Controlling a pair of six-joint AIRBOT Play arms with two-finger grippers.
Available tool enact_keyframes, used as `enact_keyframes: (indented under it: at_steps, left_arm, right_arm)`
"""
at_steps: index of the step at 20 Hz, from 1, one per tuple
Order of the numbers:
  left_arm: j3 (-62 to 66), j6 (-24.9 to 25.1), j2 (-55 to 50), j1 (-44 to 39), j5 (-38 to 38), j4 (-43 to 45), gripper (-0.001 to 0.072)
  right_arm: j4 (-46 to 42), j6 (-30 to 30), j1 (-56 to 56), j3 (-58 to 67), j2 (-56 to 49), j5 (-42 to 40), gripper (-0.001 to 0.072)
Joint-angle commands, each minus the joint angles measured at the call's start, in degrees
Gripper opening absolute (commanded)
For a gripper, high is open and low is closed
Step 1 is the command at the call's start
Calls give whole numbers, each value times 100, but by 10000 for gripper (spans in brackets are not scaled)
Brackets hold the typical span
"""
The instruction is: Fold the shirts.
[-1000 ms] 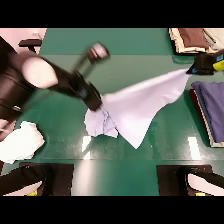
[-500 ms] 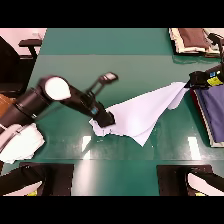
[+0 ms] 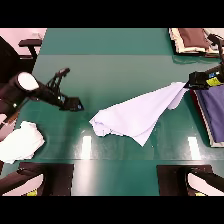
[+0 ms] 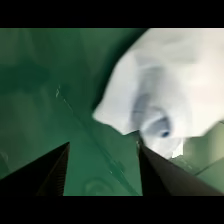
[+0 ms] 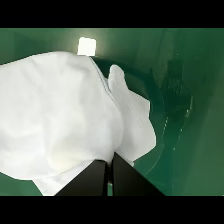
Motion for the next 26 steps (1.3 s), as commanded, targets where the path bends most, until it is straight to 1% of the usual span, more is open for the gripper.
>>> enact_keyframes:
  at_steps: [1,3,6,8,10,12,14,15,16,17,18,20,22,26]
  left_arm:
    - [-1121,105,-2,184,785,-407,500]
    - [-1388,243,-7,44,1134,-662,500]
    - [-1456,229,-55,-302,1526,-809,500]
    - [-1453,173,-221,-529,1659,-859,500]
    - [-1453,192,-448,-765,1799,-1128,501]
    - [-1443,201,-614,-1003,2107,-1447,500]
    - [-1436,197,-634,-1147,2350,-1512,498]
    - [-1427,192,-632,-1152,2365,-1543,354]
    - [-1368,199,-632,-1152,2354,-1532,96]
    - [-1268,201,-632,-1139,2308,-1521,28]
    - [-1099,199,-629,-1117,2234,-1447,27]
    - [-531,199,-579,-903,1853,-1349,27]
    - [195,199,-181,-494,1622,-1200,27]
    - [1941,197,1104,267,1314,-662,27]
  right_arm:
    - [2,2,13,-4,4,-42,14]
    - [2,2,55,-4,4,-37,14]
    - [9,2,55,-2,4,-35,14]
    - [9,2,55,-2,7,9,14]
    - [11,2,55,-4,7,55,14]
    - [11,2,55,-2,7,52,14]
    - [11,2,52,-4,7,52,14]
    - [9,2,52,-2,7,52,14]
    - [7,2,52,-2,7,50,14]
    - [7,2,52,-2,7,42,14]
    - [2,0,52,2,11,37,14]
    - [-2,-76,11,4,103,-103,14]
    - [-7,-247,-70,256,275,-216,14]
    - [-2,-345,-267,1779,490,-212,14]
